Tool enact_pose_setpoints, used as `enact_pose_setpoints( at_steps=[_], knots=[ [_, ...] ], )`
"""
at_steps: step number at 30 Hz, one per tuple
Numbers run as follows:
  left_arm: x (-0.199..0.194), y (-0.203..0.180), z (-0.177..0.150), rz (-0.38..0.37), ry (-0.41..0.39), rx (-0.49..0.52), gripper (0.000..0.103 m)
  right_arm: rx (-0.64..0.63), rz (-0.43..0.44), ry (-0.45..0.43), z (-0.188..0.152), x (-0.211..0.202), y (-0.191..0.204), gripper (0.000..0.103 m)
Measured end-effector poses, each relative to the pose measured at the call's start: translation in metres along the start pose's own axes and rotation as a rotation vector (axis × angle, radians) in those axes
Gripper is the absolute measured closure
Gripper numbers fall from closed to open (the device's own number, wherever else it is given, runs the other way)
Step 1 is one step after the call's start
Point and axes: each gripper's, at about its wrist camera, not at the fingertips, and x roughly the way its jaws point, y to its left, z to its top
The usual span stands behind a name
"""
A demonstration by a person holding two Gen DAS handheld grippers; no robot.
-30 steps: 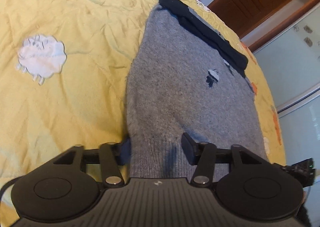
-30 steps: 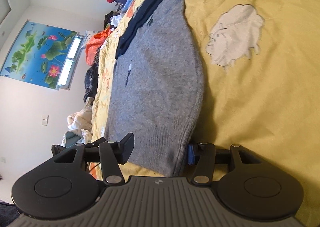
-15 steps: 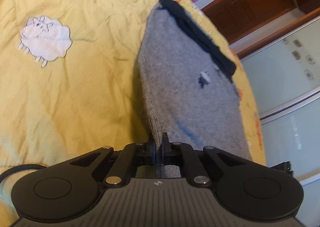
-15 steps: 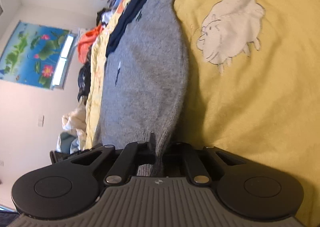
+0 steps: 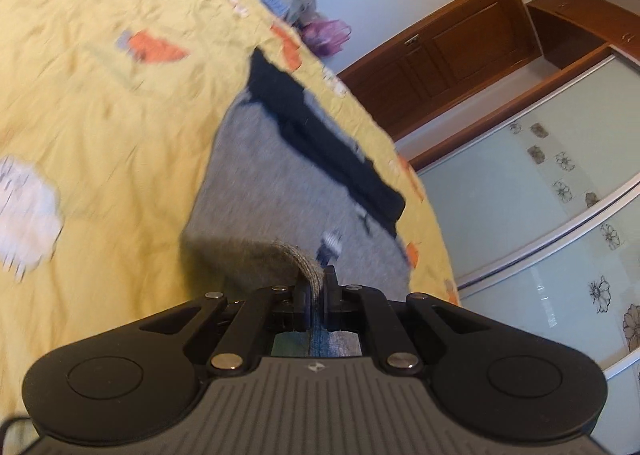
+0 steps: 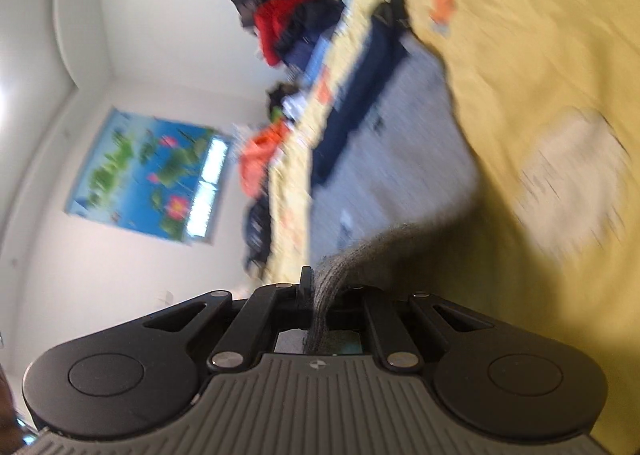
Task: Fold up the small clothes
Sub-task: 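Carry the hem over the body with both tools, folding the sweater in half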
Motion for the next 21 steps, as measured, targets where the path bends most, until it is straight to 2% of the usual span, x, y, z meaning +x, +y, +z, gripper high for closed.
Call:
enact_pose_setpoints(
  at_steps=[5,9,12,16,21],
  knots=[
    [0.038,-0.001,0.054,-0.007,-0.065,0.000,0.098,0.001,0.073,-0.075,0.058,0.036,0.009,0.093],
    [0.080,-0.005,0.109,-0.007,-0.105,-0.004,0.098,0.006,0.085,-0.114,0.113,0.069,0.004,0.093],
    [0.116,-0.014,0.150,0.012,-0.118,0.040,0.098,0.028,0.093,-0.146,0.156,0.094,-0.006,0.093],
    [0.168,-0.022,0.194,0.041,-0.121,0.097,0.098,0.071,0.077,-0.184,0.208,0.128,-0.028,0.093],
    [0.227,-0.011,0.235,0.111,-0.124,0.112,0.098,0.125,0.001,-0.191,0.255,0.175,-0.060,0.093]
  ],
)
